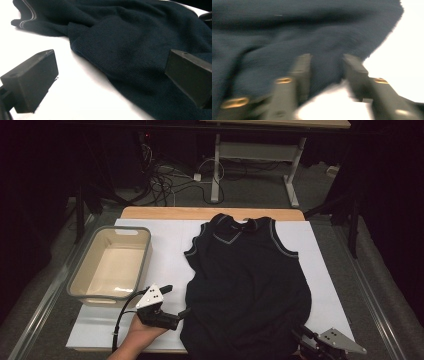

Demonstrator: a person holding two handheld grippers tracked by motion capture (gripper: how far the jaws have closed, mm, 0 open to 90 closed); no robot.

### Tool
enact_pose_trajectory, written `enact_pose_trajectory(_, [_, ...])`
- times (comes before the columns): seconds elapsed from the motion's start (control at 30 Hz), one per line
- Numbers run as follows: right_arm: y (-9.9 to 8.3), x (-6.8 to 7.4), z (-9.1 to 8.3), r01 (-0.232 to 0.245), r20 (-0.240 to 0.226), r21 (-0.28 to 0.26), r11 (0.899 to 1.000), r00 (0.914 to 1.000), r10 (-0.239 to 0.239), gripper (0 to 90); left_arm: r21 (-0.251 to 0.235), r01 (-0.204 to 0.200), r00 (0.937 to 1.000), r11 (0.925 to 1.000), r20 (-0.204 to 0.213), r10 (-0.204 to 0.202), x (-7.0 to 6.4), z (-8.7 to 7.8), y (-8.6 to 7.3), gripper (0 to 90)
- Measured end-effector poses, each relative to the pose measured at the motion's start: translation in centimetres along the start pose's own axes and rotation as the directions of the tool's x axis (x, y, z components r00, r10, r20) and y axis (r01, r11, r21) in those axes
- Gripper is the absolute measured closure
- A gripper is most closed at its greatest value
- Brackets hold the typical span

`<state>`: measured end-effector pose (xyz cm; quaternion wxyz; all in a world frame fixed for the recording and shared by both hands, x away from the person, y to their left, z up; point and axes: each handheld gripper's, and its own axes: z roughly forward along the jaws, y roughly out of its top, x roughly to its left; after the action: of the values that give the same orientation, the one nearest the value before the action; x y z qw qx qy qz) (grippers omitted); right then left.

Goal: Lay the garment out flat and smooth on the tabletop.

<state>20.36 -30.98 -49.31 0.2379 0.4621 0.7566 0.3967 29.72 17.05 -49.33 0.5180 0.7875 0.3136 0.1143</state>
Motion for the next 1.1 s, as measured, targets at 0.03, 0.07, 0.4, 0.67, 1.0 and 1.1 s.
enact_pose_trajectory(0.03, [0.0,0.1,0.0,0.005,-0.044,-0.001,1.0,0.999,-0.005,82.8,0.001,0.0,1.0,1.0,0.0,0.0,0.0,0.0,0.0,0.0])
enact_pose_trajectory(0.07, [0.1,0.2,-0.1,0.013,-0.035,0.0,1.0,0.9993,-0.013,84.0,0.0,0.001,1.0,1.0,0.001,-0.001,0.0,0.0,0.0,0.0])
enact_pose_trajectory(0.4, [0.1,-6.0,-5.8,-0.05,0.261,-0.149,0.988,0.9612,0.088,84.8,-0.002,-0.006,1.0,1.0,0.008,0.006,0.0,0.0,0.0,0.2])
enact_pose_trajectory(0.67, [0.6,-5.2,-4.7,-0.063,0.179,-0.133,0.989,0.9801,0.086,58.9,0.0,-0.004,1.0,1.0,0.005,0.004,0.0,0.0,0.0,0.8])
enact_pose_trajectory(1.0, [4.6,5.7,0.2,0.118,-0.137,-0.122,0.986,0.9815,-0.134,59.6,-0.003,0.004,0.9999,1.0,0.012,-0.004,0.2,-0.1,0.0,0.8])
enact_pose_trajectory(1.1, [5.5,9.7,2.2,0.187,-0.237,-0.109,0.976,0.949,-0.208,61.2,-0.003,0.003,0.9999,1.0,0.016,-0.003,0.1,-0.1,0.0,0.8])
